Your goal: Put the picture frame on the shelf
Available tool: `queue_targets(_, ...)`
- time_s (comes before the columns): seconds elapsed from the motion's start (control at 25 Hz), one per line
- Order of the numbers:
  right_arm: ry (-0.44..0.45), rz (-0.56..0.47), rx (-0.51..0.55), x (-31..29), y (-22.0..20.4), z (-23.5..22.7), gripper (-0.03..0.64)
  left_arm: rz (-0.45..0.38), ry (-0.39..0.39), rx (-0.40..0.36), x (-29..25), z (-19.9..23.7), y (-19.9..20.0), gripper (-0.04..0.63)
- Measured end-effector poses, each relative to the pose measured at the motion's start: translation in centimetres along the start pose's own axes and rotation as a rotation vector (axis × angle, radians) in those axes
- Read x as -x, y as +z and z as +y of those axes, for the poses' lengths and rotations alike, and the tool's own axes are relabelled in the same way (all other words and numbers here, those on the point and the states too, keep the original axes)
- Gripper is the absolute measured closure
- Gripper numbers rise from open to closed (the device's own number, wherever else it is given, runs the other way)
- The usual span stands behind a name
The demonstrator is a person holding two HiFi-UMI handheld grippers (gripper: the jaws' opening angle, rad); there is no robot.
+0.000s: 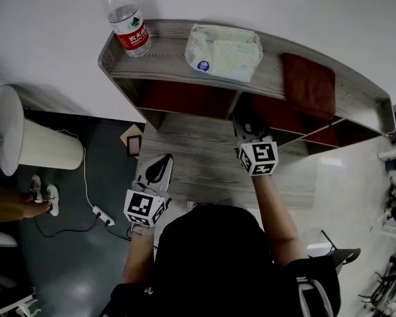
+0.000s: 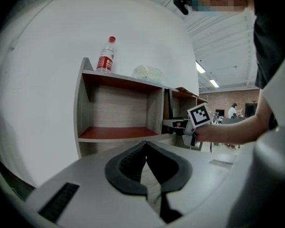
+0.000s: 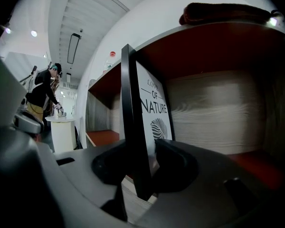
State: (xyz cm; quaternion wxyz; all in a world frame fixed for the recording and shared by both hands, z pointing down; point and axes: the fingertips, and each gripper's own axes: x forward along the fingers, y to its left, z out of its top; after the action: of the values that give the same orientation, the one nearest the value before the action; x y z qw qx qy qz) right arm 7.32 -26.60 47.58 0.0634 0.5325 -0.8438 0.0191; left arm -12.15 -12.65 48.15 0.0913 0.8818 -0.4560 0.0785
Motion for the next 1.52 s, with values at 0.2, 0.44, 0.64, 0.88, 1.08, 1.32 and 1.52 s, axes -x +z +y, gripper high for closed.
queue_targets(0.2,0.010,-0.001,-0.008,0.0,0.0,0.0,0.486,-0.001,0.001,0.004,-0.1,0.2,-0.1,0.588)
queue_targets(0.44,0.025,-0.003,-0.018,0.3,0.1,0.1,0.476,0.000,-0.013,0.003,-0.5,0.0,-0.1,0.588)
queue_targets(0.64,0.020,-0.014,-0.019,1.3,0.8,0.5,0.471,0.005,-0.033,0.005,-1.2,-0.1,-0.2,0.588)
queue_targets(0.88,0.012,-0.036,-0.023,4.2,1.3,1.3,0.471,0.015,-0.081,0.005,-2.6,-0.8,-0.6,0.588)
queue_targets(1.08,0.014,-0.032,-0.033,6.8,1.2,1.7,0.477,0.024,-0.132,0.004,-4.2,-1.9,-0.8,0.588)
queue_targets(1.32,0.032,-0.005,-0.033,9.8,1.0,2.0,0.504,0.024,-0.207,-0.008,-6.3,-3.7,-0.6,0.588)
queue_targets(1.52,0.039,0.023,-0.021,11.7,0.3,1.7,0.559,0.022,-0.266,-0.016,-7.8,-5.4,-0.4,0.588)
